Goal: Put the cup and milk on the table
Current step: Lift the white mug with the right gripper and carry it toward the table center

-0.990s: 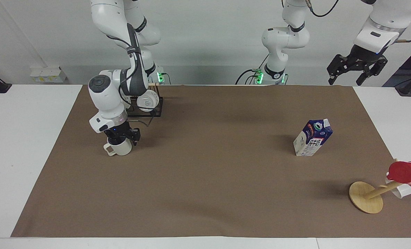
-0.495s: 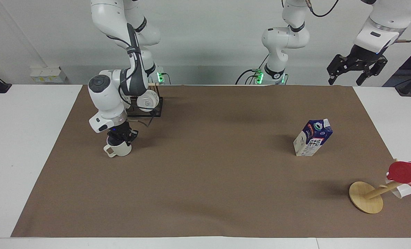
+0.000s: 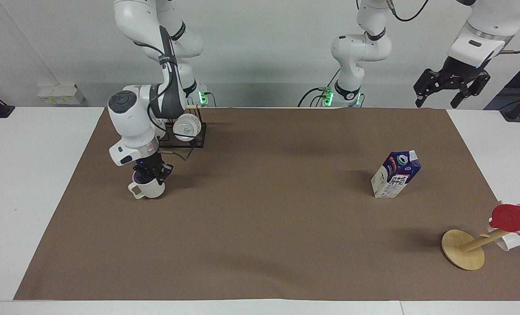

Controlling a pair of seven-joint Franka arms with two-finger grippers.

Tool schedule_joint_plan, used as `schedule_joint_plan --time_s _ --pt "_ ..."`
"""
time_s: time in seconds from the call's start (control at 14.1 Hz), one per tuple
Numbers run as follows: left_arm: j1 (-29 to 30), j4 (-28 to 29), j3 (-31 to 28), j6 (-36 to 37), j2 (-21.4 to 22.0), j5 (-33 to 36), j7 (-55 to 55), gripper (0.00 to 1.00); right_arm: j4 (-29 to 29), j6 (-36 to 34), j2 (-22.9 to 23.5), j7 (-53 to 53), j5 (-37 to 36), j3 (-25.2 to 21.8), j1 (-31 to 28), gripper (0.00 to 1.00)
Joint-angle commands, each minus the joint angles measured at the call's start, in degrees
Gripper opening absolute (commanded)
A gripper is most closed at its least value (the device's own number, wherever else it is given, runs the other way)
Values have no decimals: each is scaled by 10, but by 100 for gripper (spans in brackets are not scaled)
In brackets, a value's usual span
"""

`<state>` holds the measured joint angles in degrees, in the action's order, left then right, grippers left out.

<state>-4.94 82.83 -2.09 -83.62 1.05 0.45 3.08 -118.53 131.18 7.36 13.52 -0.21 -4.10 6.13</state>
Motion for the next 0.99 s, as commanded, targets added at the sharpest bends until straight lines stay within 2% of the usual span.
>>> schedule_joint_plan --time_s 0.0,0.28,0.49,0.92 --pt "-2 12 -1 -6 12 3 3 100 68 -84 -6 76 -7 4 13 0" --pt "-2 13 -1 -6 12 2 3 100 150 -171 9 157 -9 4 59 0" --pt "-2 14 -1 -6 12 2 2 100 155 -172 12 199 -10 4 88 0" --pt "-2 14 -1 -6 12 2 4 100 156 -159 27 342 -3 4 198 0"
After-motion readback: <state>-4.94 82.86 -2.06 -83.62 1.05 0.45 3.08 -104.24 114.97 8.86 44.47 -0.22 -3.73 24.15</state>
